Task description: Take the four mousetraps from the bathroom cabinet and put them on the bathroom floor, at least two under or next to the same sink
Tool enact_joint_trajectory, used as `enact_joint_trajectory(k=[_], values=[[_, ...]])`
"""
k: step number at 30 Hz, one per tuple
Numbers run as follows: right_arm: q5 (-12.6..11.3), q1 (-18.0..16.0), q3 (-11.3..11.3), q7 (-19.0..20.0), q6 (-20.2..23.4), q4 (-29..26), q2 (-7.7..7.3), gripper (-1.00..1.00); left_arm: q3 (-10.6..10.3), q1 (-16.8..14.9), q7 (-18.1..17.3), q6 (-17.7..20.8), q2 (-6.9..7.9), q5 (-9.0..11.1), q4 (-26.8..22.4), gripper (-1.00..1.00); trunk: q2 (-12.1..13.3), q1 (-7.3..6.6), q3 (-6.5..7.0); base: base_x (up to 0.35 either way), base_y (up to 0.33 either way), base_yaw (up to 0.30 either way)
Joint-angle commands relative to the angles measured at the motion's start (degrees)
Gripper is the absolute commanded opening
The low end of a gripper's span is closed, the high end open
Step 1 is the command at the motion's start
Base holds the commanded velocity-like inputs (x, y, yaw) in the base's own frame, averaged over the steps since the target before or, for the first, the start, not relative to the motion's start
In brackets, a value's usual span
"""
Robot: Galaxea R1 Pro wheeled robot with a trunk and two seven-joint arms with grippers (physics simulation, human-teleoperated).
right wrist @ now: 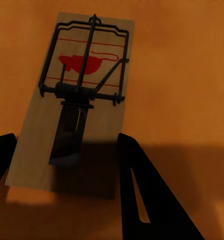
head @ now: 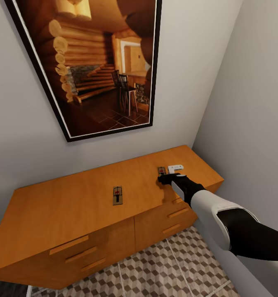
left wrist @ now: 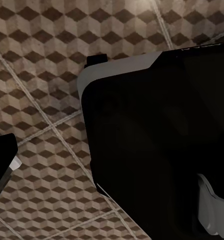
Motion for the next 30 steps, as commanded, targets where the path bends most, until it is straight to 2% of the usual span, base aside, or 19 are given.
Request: enact_joint_trajectory(k=[1,21,30], values=[[-0.36,-0.03,0.45,-0.24,0.37,-0.20,0.02,-1.00,-0.49,-0.11,-0.05,-0.46,-0.05,0.58,0.29,1.00,-0.11,0.03,-0.10,0.000,0.000,0.000],[-0.36,-0.03,0.21,-0.38,1.53,-2.02,0.22,-1.00,-0.49,-0.11,-0.05,-0.47,-0.05,0.58,0.29,1.00,-0.11,0.03,-0.10,0.000,0.000,0.000],[-0.36,-0.03,0.21,-0.43,8.41,-8.36,0.23,-1.00,-0.47,-0.10,-0.05,-0.46,-0.05,0.58,0.28,1.00,-0.11,0.03,-0.10,0.000,0.000,0.000]])
